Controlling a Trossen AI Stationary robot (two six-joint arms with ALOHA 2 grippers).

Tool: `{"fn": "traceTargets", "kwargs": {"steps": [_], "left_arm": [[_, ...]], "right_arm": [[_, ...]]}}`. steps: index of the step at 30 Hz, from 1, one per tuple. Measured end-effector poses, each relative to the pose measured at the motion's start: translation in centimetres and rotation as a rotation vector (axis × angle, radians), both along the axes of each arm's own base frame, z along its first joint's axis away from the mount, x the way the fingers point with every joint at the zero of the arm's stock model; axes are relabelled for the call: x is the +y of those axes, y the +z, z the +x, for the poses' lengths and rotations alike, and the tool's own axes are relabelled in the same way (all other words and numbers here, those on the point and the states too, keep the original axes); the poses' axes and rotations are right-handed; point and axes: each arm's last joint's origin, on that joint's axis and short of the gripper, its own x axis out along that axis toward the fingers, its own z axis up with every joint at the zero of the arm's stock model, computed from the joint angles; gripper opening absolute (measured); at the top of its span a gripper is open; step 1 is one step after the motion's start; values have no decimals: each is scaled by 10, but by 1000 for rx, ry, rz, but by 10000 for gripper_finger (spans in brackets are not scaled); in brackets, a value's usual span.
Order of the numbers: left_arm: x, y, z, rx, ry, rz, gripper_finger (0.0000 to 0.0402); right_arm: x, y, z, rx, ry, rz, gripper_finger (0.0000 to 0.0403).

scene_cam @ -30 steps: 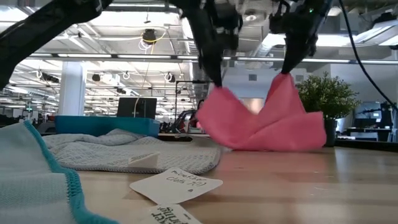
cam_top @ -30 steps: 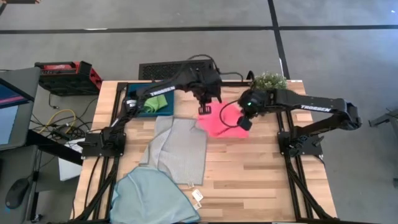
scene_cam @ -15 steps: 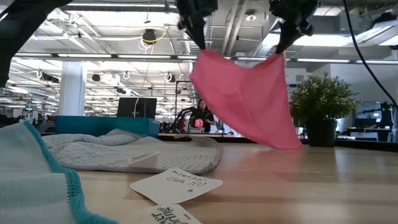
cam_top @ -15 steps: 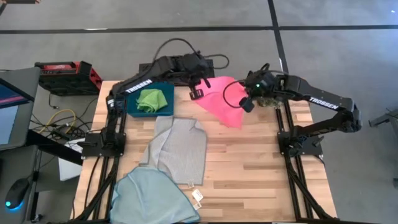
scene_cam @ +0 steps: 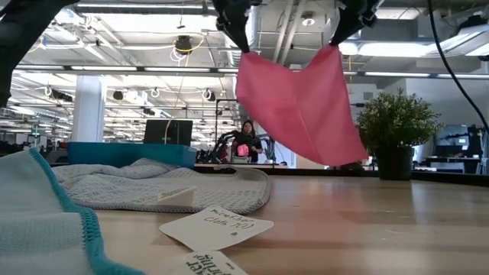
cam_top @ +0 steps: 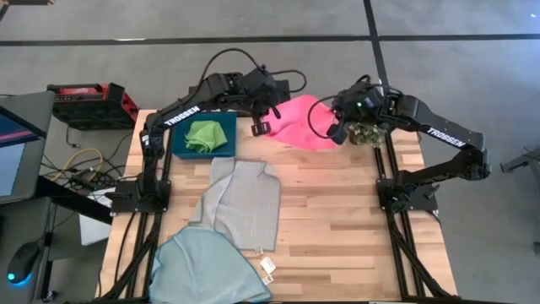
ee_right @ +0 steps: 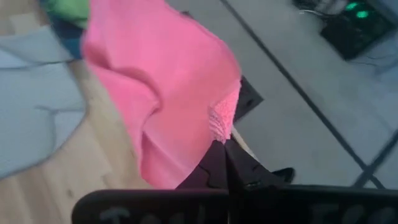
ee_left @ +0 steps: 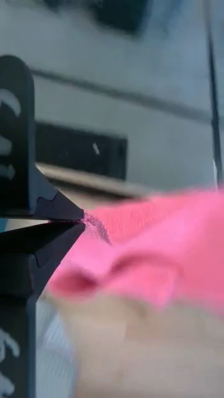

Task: Fold microfiber towels
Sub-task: Fold the pink cloth

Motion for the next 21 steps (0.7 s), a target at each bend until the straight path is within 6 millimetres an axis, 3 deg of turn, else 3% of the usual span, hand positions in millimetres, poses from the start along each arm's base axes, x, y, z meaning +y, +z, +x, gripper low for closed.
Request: {"fn": "traceTargets", "kwargs": {"steps": [3, 6, 12, 16, 18, 21], "left_arm": [[-2, -2, -1, 0, -91, -86, 0], [-2, -1, -1, -21, -45, -93, 0], [-10, -1, -6, -3, -207, -215, 0], [-4, 0, -6, 2, -83, -122, 0], [0, 1, -8, 8, -44, -98, 0], [-7, -2, -9, 15, -197, -222, 0]], "right_arm": [[0, 4, -1, -33, -41, 4, 2], [2, 5, -2, 4, 44, 13, 2], [4, 8, -2, -10, 111, 39, 3], [0, 8, -3, -10, 49, 12, 3], [0, 7, -4, 9, 98, 33, 3], [2, 6, -2, 2, 137, 51, 3]]}}
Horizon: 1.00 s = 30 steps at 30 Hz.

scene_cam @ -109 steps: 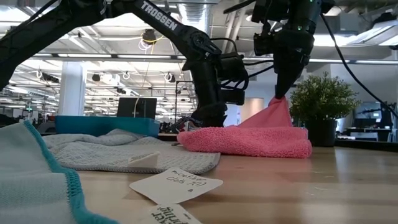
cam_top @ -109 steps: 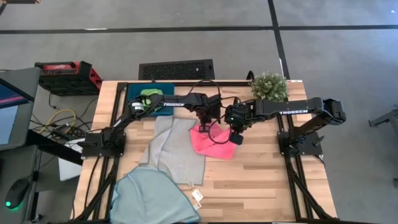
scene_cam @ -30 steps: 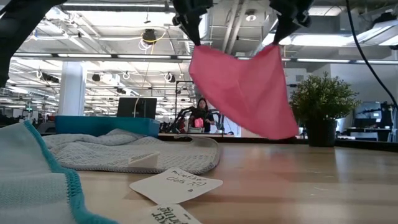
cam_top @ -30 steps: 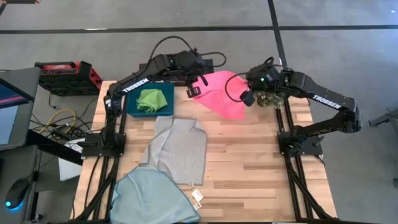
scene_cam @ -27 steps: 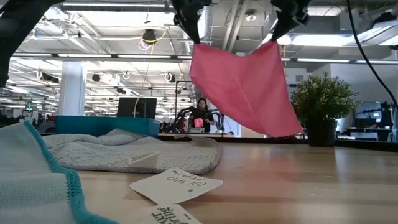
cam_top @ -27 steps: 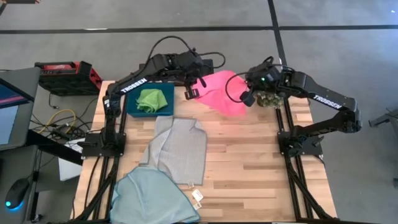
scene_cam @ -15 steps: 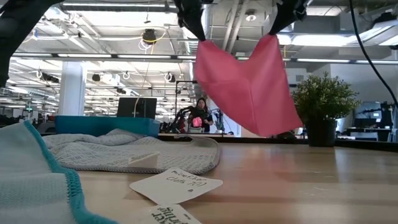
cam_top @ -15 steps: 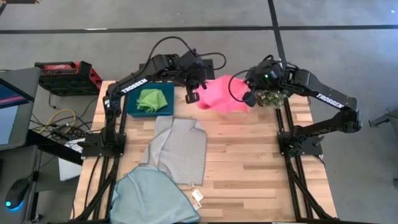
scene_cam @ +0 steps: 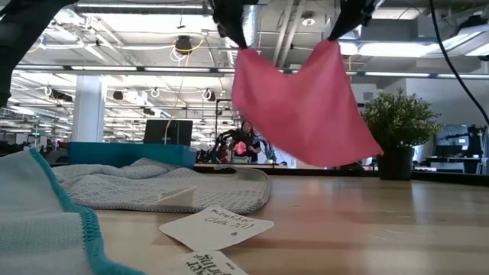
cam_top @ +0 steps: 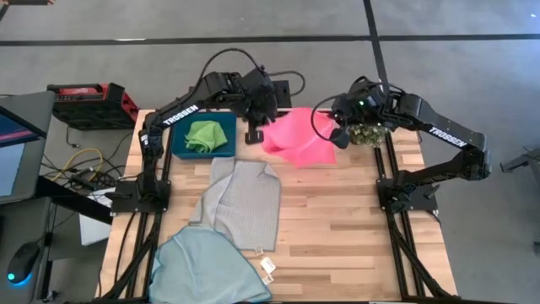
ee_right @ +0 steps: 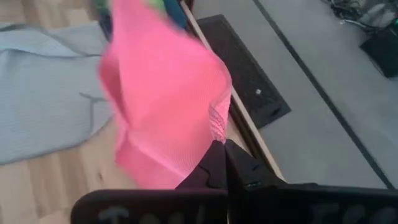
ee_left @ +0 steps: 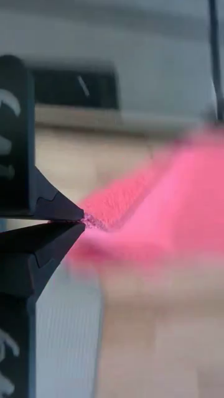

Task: Fold microfiber towels
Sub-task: Fold the pink cloth

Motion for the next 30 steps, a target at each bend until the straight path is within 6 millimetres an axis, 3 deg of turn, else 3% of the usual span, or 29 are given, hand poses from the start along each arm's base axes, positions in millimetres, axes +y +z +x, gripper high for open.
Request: {"fn": "traceTargets", "kwargs": {"steps": [5, 11, 21, 25, 30], "left_arm": [[0, 1, 2, -3, 102, 68, 0], [0, 2, 3, 8, 94, 132, 0], [37, 11, -3, -34, 333, 368, 0], [49, 14, -6, -70, 399, 376, 0], [41, 8, -6, -19, 358, 331, 0]], "right_arm": [[1, 1, 0, 2, -39, -32, 4], [0, 0, 2, 13, -33, -37, 4], [-33, -8, 12, 75, -228, -184, 4], [-45, -7, 14, 78, -279, -246, 4], [-35, -10, 13, 113, -253, -209, 4]]}}
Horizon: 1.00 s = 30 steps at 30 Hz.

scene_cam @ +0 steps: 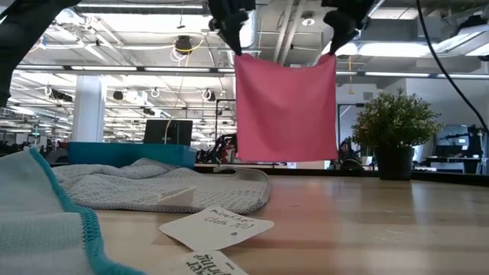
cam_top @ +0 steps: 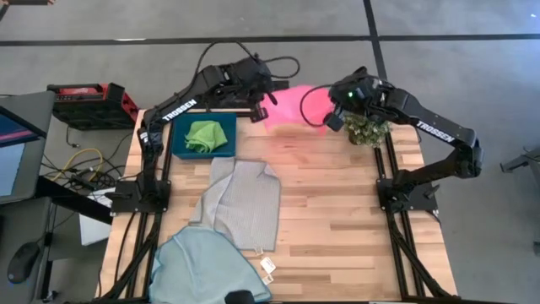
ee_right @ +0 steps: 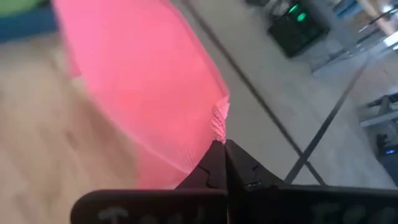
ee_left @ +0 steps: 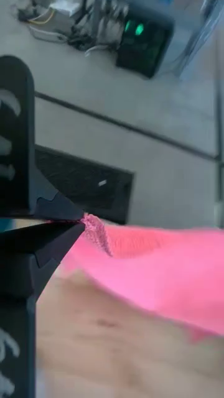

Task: Fold microfiber towels
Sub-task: Fold the pink cloth

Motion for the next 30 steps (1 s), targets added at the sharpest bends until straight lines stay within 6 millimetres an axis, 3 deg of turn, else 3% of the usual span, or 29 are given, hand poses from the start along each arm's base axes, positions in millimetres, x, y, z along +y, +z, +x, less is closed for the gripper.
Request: {"fn": "traceTargets", "kwargs": {"steps": [10, 18, 30], "left_arm": [[-45, -46, 13, 232, -96, -211, 0], [-85, -83, 22, 355, -161, -372, 0], [-135, -137, 26, 487, -202, -555, 0]], "right_arm": [[34, -29, 3, 162, 96, 279, 4], [65, -76, 8, 274, 194, 502, 5], [102, -116, 9, 331, 263, 678, 4]]}}
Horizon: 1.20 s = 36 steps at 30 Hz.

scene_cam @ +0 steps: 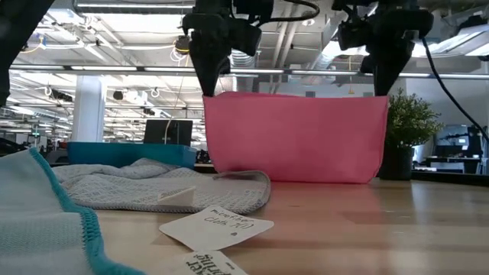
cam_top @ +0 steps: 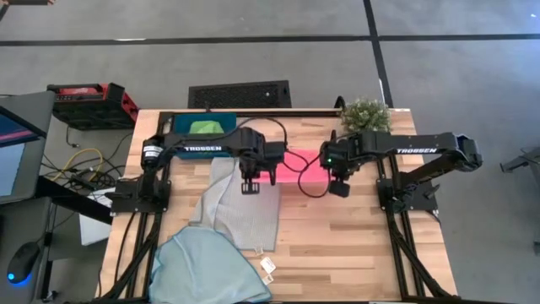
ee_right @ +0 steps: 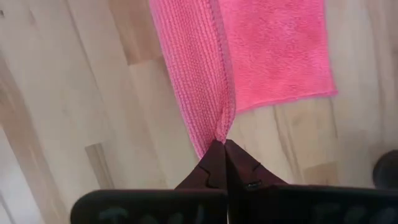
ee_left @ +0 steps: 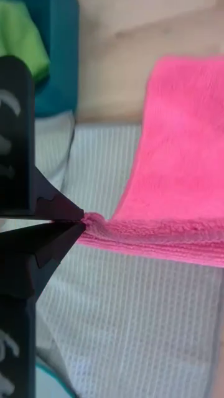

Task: Fold microfiber towels
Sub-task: Fold the pink cloth

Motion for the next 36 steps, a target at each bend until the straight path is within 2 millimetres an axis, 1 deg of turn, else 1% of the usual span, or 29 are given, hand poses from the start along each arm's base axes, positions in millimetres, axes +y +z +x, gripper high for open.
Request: {"fn": "traceTargets", "kwargs": {"steps": [4, 9, 14, 17, 19, 23, 28, 31, 36], "left_arm": [[-4, -7, 1, 3, 1, -2, 0], [2, -10, 4, -31, 65, 59, 0], [14, -22, 5, -54, 139, 63, 0], [22, -29, 6, -73, 176, 65, 0], [28, -33, 6, -84, 195, 68, 0], [39, -40, 5, -92, 223, 77, 0], [53, -51, 6, -139, 257, 150, 0], [59, -57, 6, -153, 272, 162, 0], [69, -57, 8, -198, 297, 178, 1]], "right_arm": [[2, -6, 1, -13, -2, 1, 5], [-6, -21, 2, -13, -38, -7, 4], [-19, -40, 2, 23, -113, -23, 5], [-26, -46, 3, 45, -141, -40, 4], [-31, -47, 6, 41, -161, -73, 4], [-40, -55, 11, 56, -183, -83, 5], [-51, -71, 19, 94, -220, -120, 4], [-56, -80, 23, 131, -235, -150, 5], [-63, -86, 23, 167, -256, -186, 5]]}}
